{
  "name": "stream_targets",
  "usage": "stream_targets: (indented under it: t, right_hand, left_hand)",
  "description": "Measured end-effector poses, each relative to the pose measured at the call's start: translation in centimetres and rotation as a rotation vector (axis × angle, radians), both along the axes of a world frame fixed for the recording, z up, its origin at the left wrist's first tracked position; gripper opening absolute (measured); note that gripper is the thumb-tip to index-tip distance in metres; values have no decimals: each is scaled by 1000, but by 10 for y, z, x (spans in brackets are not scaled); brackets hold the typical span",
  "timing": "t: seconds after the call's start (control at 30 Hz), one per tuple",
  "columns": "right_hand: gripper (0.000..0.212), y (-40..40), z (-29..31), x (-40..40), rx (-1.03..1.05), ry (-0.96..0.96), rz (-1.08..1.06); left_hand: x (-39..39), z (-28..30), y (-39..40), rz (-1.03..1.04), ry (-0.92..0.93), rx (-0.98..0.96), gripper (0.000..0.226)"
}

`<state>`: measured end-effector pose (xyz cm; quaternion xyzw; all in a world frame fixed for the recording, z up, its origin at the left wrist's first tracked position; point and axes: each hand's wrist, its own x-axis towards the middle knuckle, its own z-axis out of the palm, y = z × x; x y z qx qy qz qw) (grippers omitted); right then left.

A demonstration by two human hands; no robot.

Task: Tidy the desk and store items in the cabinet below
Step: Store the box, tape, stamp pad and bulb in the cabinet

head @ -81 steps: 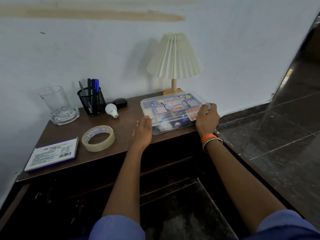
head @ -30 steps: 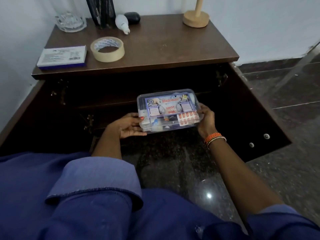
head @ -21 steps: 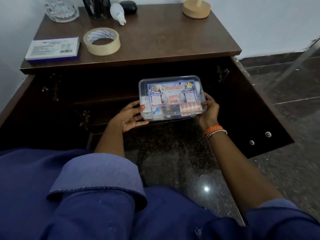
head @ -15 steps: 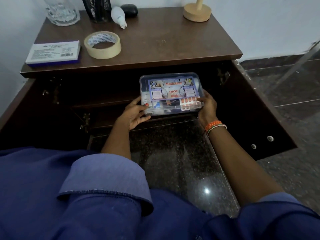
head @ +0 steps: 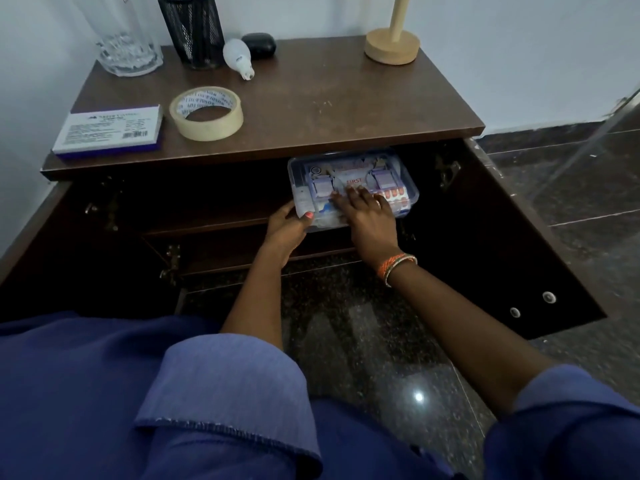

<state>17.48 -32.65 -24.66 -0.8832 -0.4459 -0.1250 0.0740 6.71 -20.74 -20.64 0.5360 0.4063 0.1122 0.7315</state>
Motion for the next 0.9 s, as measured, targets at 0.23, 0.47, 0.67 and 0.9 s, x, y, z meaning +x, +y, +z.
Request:
stream_targets:
  t: [0.23,0.47,0.67,0.9]
  right_hand:
    - [66,10,8,36,23,14,-32]
    - [69,21,7,64,29,58,-64]
    - [58,22,6,71,31,46,-67]
    - [60,20,3,72,39,28,-69]
  left_hand:
    - [7,-8,5,-131,68,318,63]
    - [3,-18,5,-217,121,379,60]
    - [-3,-25,8,-218,175,390,60]
    - [-4,-23,7,-240,187,411,59]
